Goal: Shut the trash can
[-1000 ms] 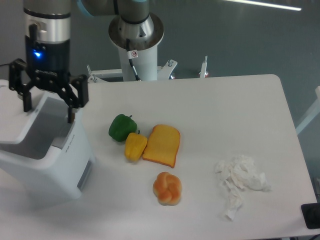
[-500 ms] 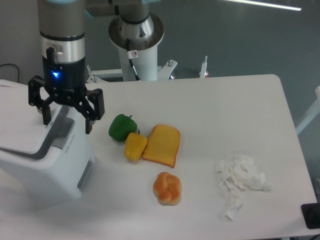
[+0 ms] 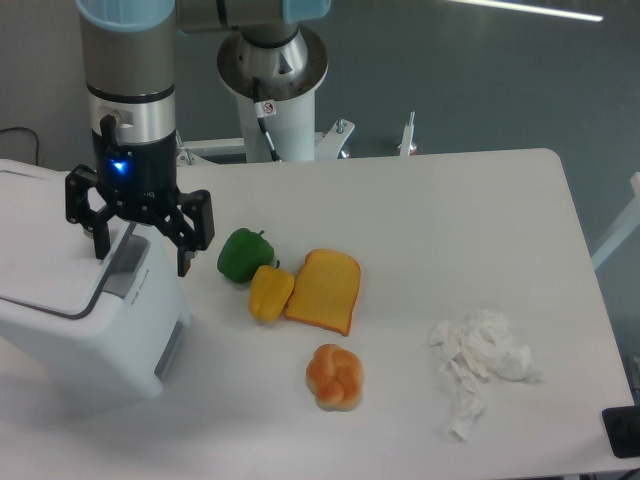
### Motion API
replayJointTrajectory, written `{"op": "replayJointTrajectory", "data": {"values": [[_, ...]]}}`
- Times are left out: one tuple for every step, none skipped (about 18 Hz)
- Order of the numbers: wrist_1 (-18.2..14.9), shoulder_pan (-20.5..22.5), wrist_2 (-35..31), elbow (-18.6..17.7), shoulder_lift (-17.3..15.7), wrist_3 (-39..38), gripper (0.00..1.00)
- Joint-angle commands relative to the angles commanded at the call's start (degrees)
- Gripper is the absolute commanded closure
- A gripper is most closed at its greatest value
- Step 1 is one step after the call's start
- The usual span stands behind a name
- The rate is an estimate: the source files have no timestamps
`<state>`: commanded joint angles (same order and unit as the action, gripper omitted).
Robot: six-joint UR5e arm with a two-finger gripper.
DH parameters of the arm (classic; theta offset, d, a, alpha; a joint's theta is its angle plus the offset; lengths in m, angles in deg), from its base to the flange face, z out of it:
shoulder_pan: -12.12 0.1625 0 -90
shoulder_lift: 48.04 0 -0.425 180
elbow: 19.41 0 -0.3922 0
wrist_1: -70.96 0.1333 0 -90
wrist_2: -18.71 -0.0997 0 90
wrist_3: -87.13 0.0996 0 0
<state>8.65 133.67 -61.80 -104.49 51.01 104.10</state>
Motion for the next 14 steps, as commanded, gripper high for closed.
{"op": "replayJointTrajectory", "data": {"values": [[0.0, 0.0, 0.0, 0.0, 0.1, 0.0, 0.00], [0.0, 0.0, 0.0, 0.0, 0.3, 0.0, 0.00], [0.1, 0.0, -0.1, 0.0, 0.4, 0.0, 0.00], [0.1, -0.1, -0.5, 0.0, 0.4, 0.0, 0.00], [0.1, -0.1, -1.0, 0.0, 0.8, 0.0, 0.00], [0.1, -0.2, -1.3, 0.0, 1.1, -0.2, 0.00], [0.2, -0.2, -1.4, 0.0, 1.2, -0.2, 0.00], [0.3, -0.3, -1.5, 0.0, 1.6, -0.2, 0.00], [0.3, -0.3, -1.6, 0.0, 1.7, -0.2, 0.00], [0.3, -0.4, -1.7, 0.0, 1.8, -0.2, 0.00], [0.3, -0.4, -1.6, 0.1, 1.8, -0.2, 0.00], [0.2, -0.4, -1.6, 0.1, 1.7, -0.2, 0.00], [0.2, -0.4, -1.6, 0.1, 1.7, -0.2, 0.00], [0.2, -0.4, -1.6, 0.3, 1.5, -0.3, 0.00]]}}
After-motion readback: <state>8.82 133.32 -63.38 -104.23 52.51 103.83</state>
